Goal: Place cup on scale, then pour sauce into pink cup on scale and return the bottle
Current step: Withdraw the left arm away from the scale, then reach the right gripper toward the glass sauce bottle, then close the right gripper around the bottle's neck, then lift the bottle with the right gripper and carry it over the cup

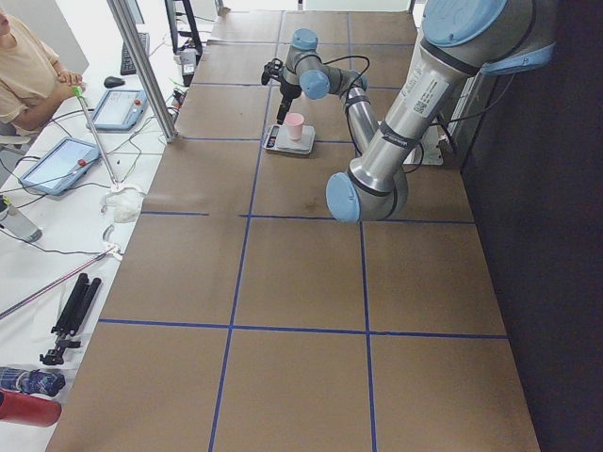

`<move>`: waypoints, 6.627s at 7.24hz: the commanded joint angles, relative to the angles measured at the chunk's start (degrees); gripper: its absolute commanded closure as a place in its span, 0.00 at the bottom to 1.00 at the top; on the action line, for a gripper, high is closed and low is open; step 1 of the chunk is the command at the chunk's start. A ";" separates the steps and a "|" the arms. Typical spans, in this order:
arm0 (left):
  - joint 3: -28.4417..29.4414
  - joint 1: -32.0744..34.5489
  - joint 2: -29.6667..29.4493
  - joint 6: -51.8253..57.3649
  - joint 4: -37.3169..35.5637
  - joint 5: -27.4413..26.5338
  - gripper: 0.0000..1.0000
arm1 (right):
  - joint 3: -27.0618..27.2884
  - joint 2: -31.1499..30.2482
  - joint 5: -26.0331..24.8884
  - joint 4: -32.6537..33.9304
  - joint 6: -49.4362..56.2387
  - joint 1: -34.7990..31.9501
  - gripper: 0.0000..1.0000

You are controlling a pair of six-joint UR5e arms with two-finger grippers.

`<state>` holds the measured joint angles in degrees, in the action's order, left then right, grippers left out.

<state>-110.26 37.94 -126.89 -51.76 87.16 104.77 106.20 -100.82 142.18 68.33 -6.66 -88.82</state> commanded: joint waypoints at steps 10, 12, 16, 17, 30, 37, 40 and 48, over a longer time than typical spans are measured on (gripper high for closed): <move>12.76 52.40 39.50 69.78 -1.82 33.54 0.00 | 32.32 -4.90 -43.33 -4.85 -61.60 47.03 0.00; 12.09 52.32 40.23 69.78 -1.46 33.66 0.00 | 31.01 -7.53 -55.37 -7.92 -65.46 55.46 0.00; 11.65 52.32 40.14 69.78 -1.29 34.97 0.00 | 18.03 -7.65 -76.84 -17.09 -68.83 67.88 0.00; 11.65 52.32 40.23 69.78 -1.29 34.89 0.00 | 14.60 -5.12 -80.79 -17.53 -69.01 69.81 0.00; 9.54 52.32 40.14 69.69 -1.37 34.89 0.00 | 1.56 5.19 -97.52 -21.22 -68.04 70.98 0.00; 9.45 52.32 40.23 69.69 -1.37 34.89 0.00 | -0.55 5.28 -100.34 -21.22 -68.13 71.06 0.58; 9.45 52.32 40.23 69.69 -1.37 34.89 0.00 | -0.29 5.80 -102.10 -21.31 -68.04 71.06 1.00; 9.45 52.32 40.23 69.60 -1.37 34.36 0.00 | 0.59 14.57 -101.33 -21.05 -53.51 67.13 1.00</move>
<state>-100.81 90.26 -86.66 17.85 85.78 139.13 106.80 -88.68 39.86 47.24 -65.91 -19.96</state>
